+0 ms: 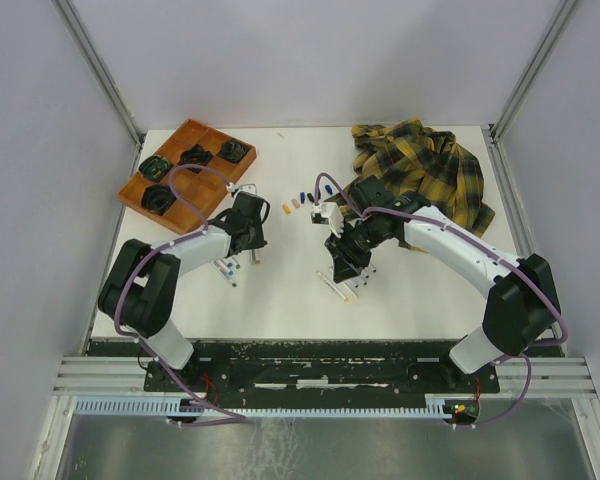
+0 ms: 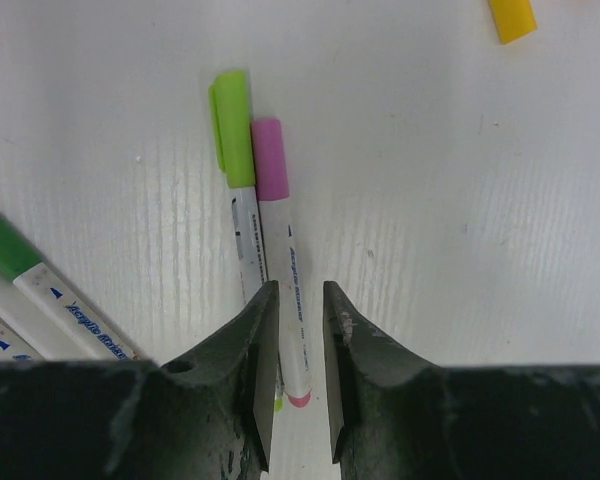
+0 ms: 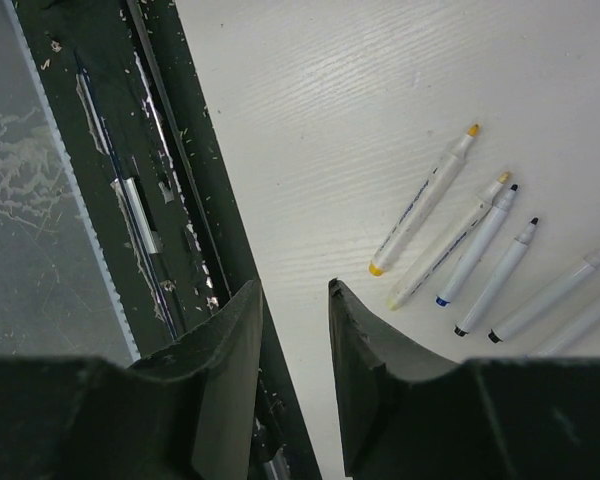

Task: Open the pen caps
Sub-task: Pick up the pen from the center of the board.

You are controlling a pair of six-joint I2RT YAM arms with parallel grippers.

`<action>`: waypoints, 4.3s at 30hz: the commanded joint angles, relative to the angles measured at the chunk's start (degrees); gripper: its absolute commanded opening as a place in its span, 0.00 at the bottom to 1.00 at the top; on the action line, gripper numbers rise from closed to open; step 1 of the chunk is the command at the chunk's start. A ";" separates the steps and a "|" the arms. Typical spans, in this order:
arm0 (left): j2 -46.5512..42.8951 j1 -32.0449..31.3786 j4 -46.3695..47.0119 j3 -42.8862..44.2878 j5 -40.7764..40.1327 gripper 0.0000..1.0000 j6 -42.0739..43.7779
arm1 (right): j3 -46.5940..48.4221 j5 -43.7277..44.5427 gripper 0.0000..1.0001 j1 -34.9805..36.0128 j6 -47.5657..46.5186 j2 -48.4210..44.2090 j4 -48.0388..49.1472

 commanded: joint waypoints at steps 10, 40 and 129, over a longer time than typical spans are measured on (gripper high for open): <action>3.40 -0.77 -2.68 3.38 -5.16 0.30 2.60 | 2.52 -1.82 0.40 -0.24 -0.76 -0.68 0.17; 0.33 -4.80 -5.48 5.90 -8.87 0.27 1.51 | 2.53 -2.34 0.40 -0.49 -0.61 -0.82 0.20; -33.97 -9.10 46.26 -27.76 16.20 0.03 -16.24 | -18.67 -24.76 0.45 -7.44 37.83 -11.68 53.49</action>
